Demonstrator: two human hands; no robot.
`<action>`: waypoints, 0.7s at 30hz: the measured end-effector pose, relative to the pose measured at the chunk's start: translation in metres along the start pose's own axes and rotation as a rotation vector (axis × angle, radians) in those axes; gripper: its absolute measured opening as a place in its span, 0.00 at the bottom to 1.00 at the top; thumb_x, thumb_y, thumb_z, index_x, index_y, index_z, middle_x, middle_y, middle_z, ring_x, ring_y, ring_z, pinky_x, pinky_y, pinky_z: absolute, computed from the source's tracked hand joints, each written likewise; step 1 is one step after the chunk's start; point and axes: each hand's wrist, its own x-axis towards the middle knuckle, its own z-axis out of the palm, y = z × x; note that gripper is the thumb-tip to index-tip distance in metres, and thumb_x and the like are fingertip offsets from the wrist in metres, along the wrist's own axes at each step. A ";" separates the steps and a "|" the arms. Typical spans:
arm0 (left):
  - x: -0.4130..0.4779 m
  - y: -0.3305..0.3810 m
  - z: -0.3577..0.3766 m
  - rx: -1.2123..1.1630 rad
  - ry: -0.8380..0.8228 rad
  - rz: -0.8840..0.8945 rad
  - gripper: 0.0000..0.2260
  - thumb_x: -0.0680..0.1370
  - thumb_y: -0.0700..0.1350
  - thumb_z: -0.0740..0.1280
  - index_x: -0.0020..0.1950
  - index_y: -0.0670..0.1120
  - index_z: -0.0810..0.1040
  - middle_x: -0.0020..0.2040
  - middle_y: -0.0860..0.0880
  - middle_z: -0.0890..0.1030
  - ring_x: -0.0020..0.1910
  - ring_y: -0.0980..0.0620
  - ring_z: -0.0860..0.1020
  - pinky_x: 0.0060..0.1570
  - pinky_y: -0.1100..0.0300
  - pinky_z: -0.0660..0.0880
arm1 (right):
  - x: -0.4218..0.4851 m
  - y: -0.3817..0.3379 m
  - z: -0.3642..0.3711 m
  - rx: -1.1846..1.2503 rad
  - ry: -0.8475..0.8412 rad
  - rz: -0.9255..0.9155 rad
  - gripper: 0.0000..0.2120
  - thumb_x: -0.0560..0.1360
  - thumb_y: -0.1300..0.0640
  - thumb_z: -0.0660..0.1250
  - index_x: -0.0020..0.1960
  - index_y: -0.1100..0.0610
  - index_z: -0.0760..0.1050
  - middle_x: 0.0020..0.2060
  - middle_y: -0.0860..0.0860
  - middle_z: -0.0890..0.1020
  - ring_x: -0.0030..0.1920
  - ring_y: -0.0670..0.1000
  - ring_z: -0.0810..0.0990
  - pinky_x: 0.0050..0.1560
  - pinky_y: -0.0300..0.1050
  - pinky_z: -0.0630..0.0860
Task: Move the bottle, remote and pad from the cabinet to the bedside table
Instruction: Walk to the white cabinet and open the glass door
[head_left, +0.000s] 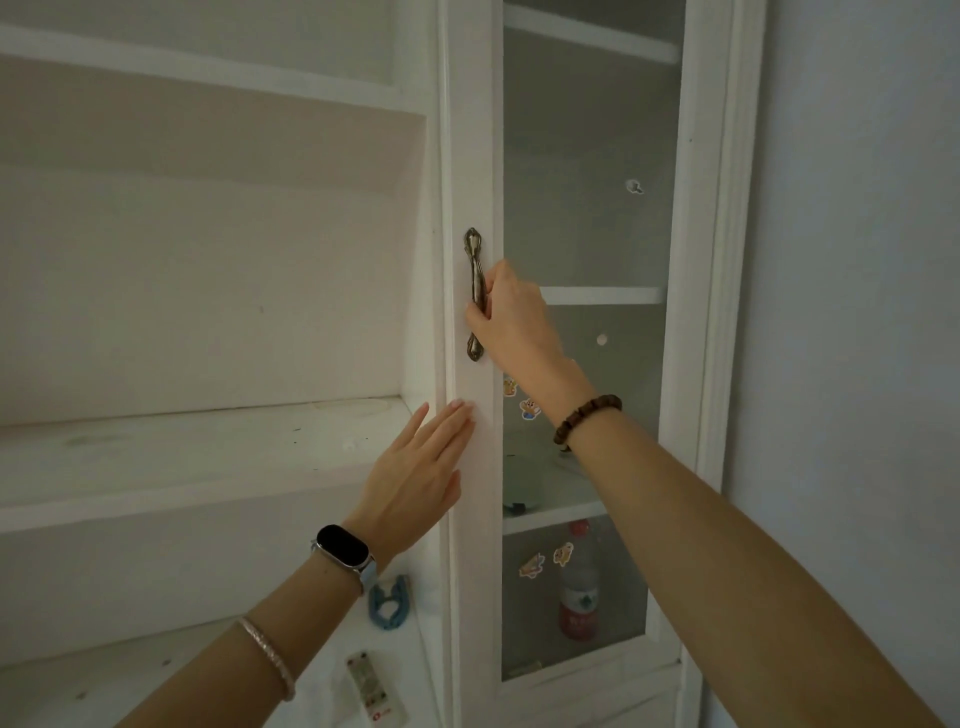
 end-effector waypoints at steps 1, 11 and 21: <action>-0.001 0.000 -0.001 0.002 -0.008 0.004 0.27 0.74 0.47 0.67 0.71 0.41 0.67 0.72 0.42 0.68 0.72 0.46 0.65 0.70 0.45 0.58 | -0.001 -0.002 -0.001 -0.017 -0.003 0.000 0.06 0.78 0.60 0.63 0.53 0.63 0.70 0.38 0.54 0.76 0.33 0.49 0.74 0.28 0.39 0.69; -0.024 0.011 -0.024 -0.079 0.058 0.132 0.25 0.79 0.46 0.53 0.75 0.42 0.58 0.76 0.44 0.59 0.75 0.48 0.58 0.73 0.48 0.54 | -0.031 -0.003 -0.044 0.034 0.027 -0.011 0.06 0.78 0.58 0.64 0.52 0.58 0.69 0.37 0.47 0.74 0.33 0.43 0.73 0.33 0.32 0.74; -0.023 0.077 -0.064 -0.295 0.229 0.304 0.25 0.80 0.41 0.60 0.75 0.40 0.57 0.77 0.44 0.57 0.76 0.49 0.54 0.74 0.48 0.55 | -0.085 0.007 -0.147 0.056 0.069 0.026 0.11 0.78 0.54 0.65 0.59 0.57 0.71 0.42 0.46 0.77 0.40 0.42 0.77 0.39 0.26 0.72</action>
